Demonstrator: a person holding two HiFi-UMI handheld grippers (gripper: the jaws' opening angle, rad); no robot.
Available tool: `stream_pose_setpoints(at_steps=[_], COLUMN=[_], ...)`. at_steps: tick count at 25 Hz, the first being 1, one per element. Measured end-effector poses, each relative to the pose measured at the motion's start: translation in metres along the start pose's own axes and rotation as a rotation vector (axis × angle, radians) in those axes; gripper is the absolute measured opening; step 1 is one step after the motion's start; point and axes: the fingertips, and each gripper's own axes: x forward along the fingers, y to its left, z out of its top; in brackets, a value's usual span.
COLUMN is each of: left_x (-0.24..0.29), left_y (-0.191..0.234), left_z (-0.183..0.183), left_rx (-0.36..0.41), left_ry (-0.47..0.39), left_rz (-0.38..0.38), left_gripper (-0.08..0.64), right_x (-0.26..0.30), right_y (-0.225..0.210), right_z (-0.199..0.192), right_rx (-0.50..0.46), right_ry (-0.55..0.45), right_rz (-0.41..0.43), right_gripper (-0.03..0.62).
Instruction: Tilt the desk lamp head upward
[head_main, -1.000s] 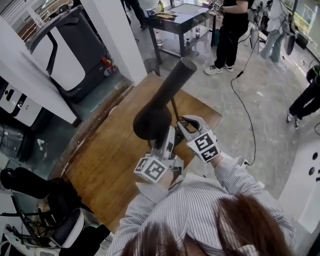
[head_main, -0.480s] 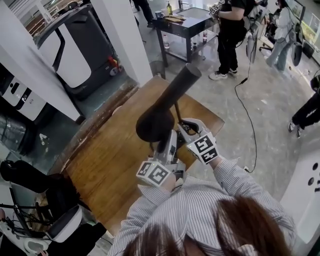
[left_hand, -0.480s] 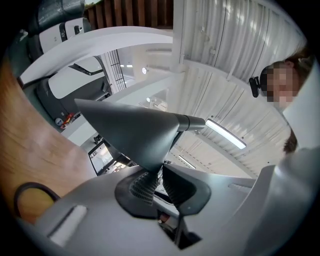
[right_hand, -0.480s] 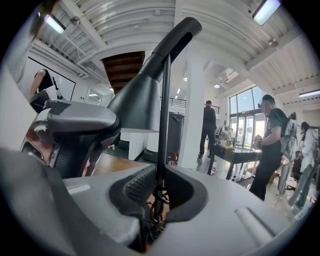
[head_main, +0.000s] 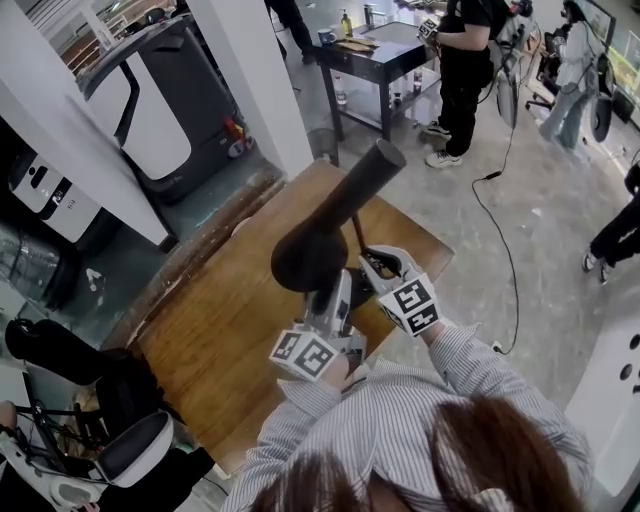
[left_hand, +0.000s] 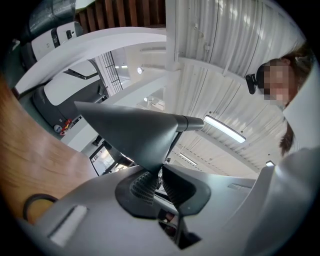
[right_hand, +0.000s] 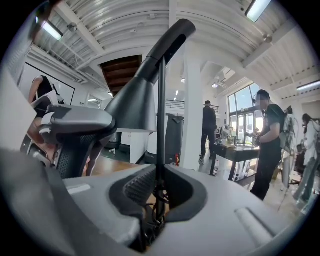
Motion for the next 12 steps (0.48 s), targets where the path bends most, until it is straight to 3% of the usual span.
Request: stream_pose_setpoints(at_steps=[12], left_x=[-0.011], left_y=[0.002], left_z=[0.022], left_rx=[0.109], left_ry=[0.002], left_rz=[0.028], left_gripper=[0.026], right_x=[0.000], right_y=[0.001], right_z=[0.001], right_rx=[-0.024], right_ry=[-0.009], right_rz=[0.004], right_gripper=[0.046])
